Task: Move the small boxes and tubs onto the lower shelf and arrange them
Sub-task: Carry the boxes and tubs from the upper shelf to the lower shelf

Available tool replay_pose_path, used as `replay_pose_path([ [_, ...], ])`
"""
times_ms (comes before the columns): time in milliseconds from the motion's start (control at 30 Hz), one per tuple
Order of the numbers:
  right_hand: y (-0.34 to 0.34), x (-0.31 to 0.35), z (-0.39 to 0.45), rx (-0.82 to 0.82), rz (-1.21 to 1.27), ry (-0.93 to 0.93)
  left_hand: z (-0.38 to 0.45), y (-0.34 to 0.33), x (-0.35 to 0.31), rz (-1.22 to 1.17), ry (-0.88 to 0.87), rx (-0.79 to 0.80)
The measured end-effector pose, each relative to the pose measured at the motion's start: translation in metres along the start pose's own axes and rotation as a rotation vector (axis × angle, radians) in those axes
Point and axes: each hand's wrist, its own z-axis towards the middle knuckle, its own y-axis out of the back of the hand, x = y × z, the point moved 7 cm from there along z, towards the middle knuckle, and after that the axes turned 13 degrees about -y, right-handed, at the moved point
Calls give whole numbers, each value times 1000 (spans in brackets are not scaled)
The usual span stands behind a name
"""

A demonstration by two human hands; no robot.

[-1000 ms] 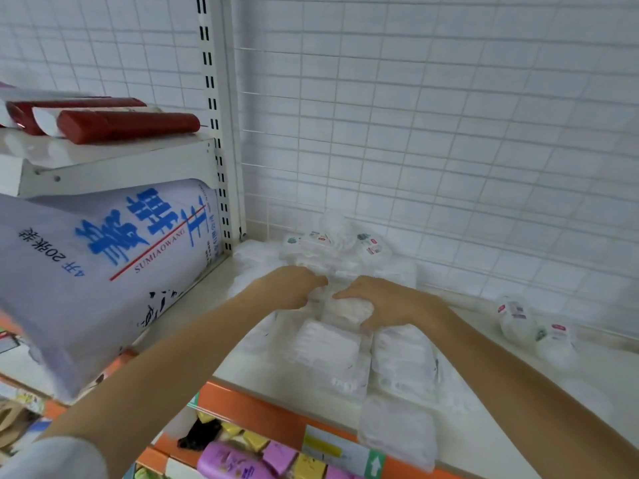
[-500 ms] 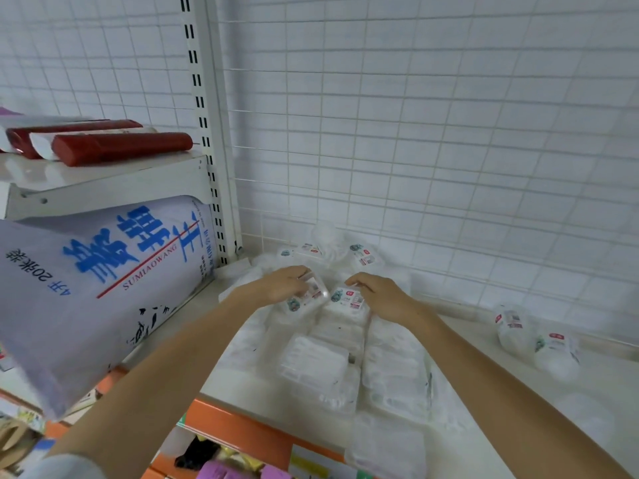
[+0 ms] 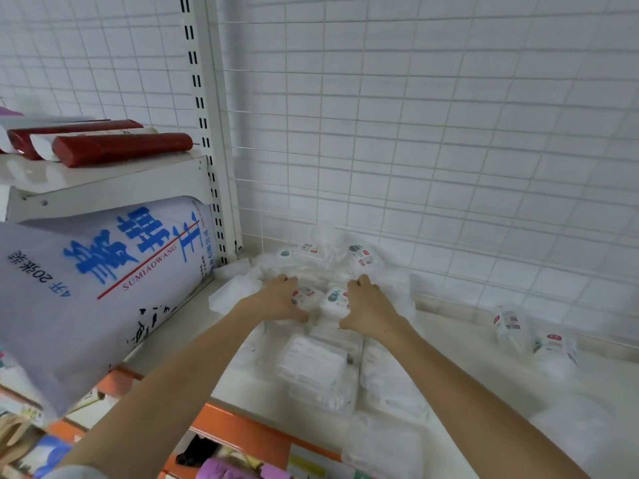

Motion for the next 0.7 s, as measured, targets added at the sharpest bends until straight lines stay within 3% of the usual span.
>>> replay_pose_path([
  [167, 20, -6, -20, -140, 48, 3, -2, 14, -13, 14, -128, -116],
  [433, 63, -70, -122, -329, 271, -197, -52, 58, -52, -195, -566, -409],
  [700, 68, -152, -309, -532, 197, -583, -96, 13, -175, -327, -989, -251],
])
